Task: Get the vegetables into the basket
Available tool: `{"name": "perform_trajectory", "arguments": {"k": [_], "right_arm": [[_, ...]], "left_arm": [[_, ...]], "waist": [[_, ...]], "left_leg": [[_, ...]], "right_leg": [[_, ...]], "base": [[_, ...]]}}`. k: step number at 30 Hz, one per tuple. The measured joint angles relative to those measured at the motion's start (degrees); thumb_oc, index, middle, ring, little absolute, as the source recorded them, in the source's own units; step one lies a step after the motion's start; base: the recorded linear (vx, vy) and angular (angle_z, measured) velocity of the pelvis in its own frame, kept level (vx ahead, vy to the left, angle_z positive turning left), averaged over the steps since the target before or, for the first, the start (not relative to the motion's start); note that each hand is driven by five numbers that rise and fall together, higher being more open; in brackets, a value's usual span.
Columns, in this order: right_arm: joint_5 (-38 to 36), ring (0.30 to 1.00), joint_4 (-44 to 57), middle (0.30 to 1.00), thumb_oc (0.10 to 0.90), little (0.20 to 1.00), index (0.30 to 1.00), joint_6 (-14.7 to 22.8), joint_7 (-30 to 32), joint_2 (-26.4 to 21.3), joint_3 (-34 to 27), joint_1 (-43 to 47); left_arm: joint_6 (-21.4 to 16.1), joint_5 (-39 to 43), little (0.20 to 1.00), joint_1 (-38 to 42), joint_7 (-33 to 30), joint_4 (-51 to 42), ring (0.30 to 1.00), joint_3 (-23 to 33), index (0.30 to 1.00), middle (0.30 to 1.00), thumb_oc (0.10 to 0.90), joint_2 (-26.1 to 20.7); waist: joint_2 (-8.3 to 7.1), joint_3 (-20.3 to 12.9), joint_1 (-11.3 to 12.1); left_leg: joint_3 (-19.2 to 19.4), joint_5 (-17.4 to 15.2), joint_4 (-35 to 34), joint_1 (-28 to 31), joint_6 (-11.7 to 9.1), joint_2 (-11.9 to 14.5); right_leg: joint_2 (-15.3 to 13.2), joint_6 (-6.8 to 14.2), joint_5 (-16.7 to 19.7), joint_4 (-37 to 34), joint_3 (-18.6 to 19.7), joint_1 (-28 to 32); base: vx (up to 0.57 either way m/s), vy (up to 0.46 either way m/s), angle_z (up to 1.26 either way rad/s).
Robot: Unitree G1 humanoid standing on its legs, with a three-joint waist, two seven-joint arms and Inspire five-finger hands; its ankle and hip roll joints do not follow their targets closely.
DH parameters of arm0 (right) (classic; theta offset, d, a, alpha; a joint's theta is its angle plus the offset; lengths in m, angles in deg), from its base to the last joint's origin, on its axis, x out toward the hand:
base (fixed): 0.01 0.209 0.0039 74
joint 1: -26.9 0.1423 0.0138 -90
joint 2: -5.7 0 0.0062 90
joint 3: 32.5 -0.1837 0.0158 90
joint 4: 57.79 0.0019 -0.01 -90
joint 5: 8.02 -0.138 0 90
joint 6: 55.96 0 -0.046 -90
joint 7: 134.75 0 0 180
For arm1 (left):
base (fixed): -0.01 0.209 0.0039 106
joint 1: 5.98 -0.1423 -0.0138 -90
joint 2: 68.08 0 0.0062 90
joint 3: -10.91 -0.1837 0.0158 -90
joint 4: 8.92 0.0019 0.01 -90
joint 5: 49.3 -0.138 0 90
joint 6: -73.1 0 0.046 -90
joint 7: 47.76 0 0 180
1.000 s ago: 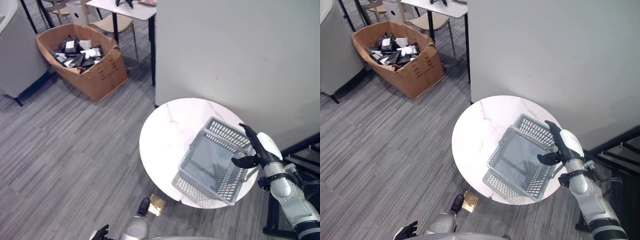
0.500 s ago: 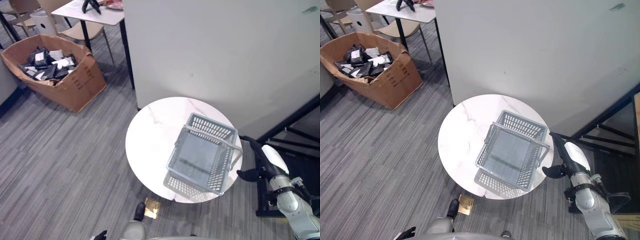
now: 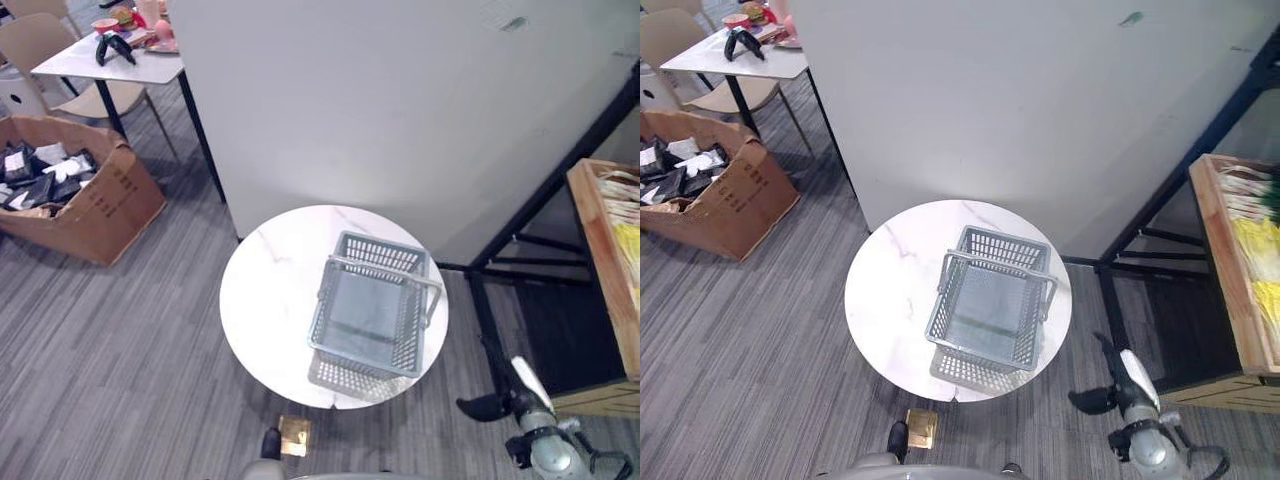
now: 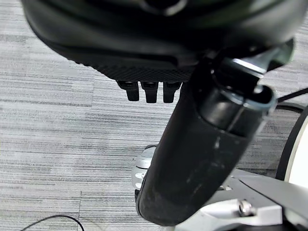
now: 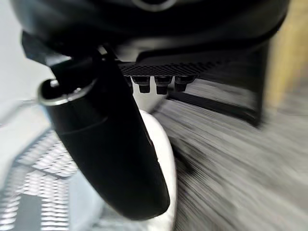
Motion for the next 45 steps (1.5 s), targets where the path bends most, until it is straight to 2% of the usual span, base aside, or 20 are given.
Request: {"name": "perform_trajectory", "arguments": {"k": [1,2,4,5,6,7,9,12,16,24,45], "right_arm": [[-1.38,1.000,-5.33,1.000,0.900,1.000,1.000,-1.88,-0.81,0.70,2.58,0.59],[-2.00,1.000,-7.84,1.000,0.900,1.000,1.000,-1.54,-1.36,1.45,3.69,-0.79],[-5.94,1.000,-23.27,1.000,0.900,1.000,1.000,-0.66,-0.59,5.98,5.89,3.52],[-6.89,1.000,-26.83,1.000,0.900,1.000,1.000,-2.08,-1.82,6.79,7.74,3.56],[-7.09,1.000,-27.19,1.000,0.900,1.000,1.000,-2.07,-2.01,7.00,8.21,2.67],[-9.17,1.000,-33.90,1.000,0.900,1.000,1.000,-0.57,-1.69,8.45,8.64,4.38],[-10.58,1.000,-39.82,1.000,0.900,1.000,1.000,-1.72,-1.79,9.86,9.44,6.48],[-10.58,1.000,-37.88,1.000,0.900,1.000,1.000,-1.87,-2.84,9.50,10.48,4.65],[-11.73,1.000,-40.14,1.000,0.900,1.000,1.000,-2.26,-3.43,10.23,9.89,5.14],[-19.90,1.000,-42.35,1.000,0.900,1.000,1.000,-2.98,-4.03,10.82,6.96,5.33],[-19.80,1.000,-41.75,1.000,0.900,1.000,1.000,-3.09,-3.88,10.51,8.21,5.40]], "left_arm": [[-0.01,-0.28,1.000,0.00,0.03,0.52,1.000,-0.48,1.000,1.000,0.900,0.13],[0.07,-0.33,1.000,0.01,0.01,0.73,1.000,-0.79,1.000,1.000,0.900,0.82],[0.03,-0.78,1.000,0.27,-0.02,1.74,1.000,-0.85,1.000,1.000,0.900,0.58],[0.08,-0.78,1.000,1.10,0.19,3.21,1.000,-0.87,1.000,1.000,0.900,1.01],[0.08,-0.79,1.000,1.02,0.15,3.25,1.000,-0.86,1.000,1.000,0.900,1.32],[0.09,-0.80,1.000,1.22,0.10,3.98,1.000,-0.84,1.000,1.000,0.900,1.53],[0.09,-0.95,1.000,2.03,0.09,5.63,1.000,-0.92,1.000,1.000,0.900,1.61],[0.06,-2.00,1.000,2.09,-0.12,5.69,1.000,-0.92,1.000,1.000,0.900,1.75],[0.09,-3.04,1.000,2.34,-0.93,5.65,1.000,-2.80,1.000,1.000,0.900,2.28],[0.14,-3.02,1.000,2.44,-0.79,6.27,1.000,-3.03,1.000,1.000,0.900,2.48],[0.19,-2.38,1.000,2.64,-0.39,7.34,1.000,-3.07,1.000,1.000,0.900,3.05]], "waist": [[0.31,-0.80,0.24],[0.94,-0.97,-0.14],[1.05,-1.43,0.08],[1.49,-1.95,0.48],[1.81,-2.02,0.37],[2.04,-2.24,0.20],[1.98,-3.08,0.58],[2.06,-3.23,0.65],[2.54,-3.03,0.83],[2.79,-3.02,0.39],[3.05,-2.98,0.21]], "left_leg": [[0.16,-0.49,-0.27,-0.06,0.23,0.15],[0.31,-0.38,-0.18,-0.04,0.35,0.38],[1.03,-0.46,-0.02,0.52,0.26,0.54],[1.37,-0.76,-0.27,0.33,0.34,0.73],[1.40,-1.01,-0.25,0.33,0.65,0.79],[1.53,-0.93,-0.23,0.42,0.80,0.89],[1.63,-0.88,-0.25,0.40,0.87,0.85],[1.60,-0.89,-0.24,0.38,0.96,0.90],[1.48,-0.94,-0.27,0.78,0.94,0.81],[1.62,-1.05,-0.27,0.94,1.07,0.79],[2.32,-1.23,-0.27,1.16,0.95,1.27]], "right_leg": [[0.07,0.21,-0.16,-0.06,0.23,-0.02],[0.03,0.18,0.01,-0.09,0.52,-0.33],[0.42,0.34,-0.12,-0.06,1.14,-0.12],[0.37,0.35,-0.13,-0.07,1.49,-0.36],[0.28,0.33,-0.11,-0.06,1.53,-0.63],[0.38,0.27,-0.02,-0.08,1.79,-0.69],[0.55,0.27,-0.01,-0.07,1.82,-0.65],[0.56,0.25,-0.01,-0.08,1.75,-0.67],[0.62,0.13,-0.10,-0.09,1.44,-0.08],[0.58,0.11,-0.11,-0.09,1.69,-0.06],[0.69,0.09,-0.11,-0.09,2.38,-0.28]], "base": [[-0.03,-0.013,-0.14],[-0.03,-0.012,-0.12],[-0.02,-0.010,-0.15],[-0.02,-0.007,-0.14],[-0.01,-0.006,-0.12],[-0.01,-0.003,-0.06],[0.00,-0.003,-0.03],[0.00,0.000,0.00],[0.01,0.016,0.04],[0.01,0.005,-0.01],[0.00,0.000,-0.01]]}}
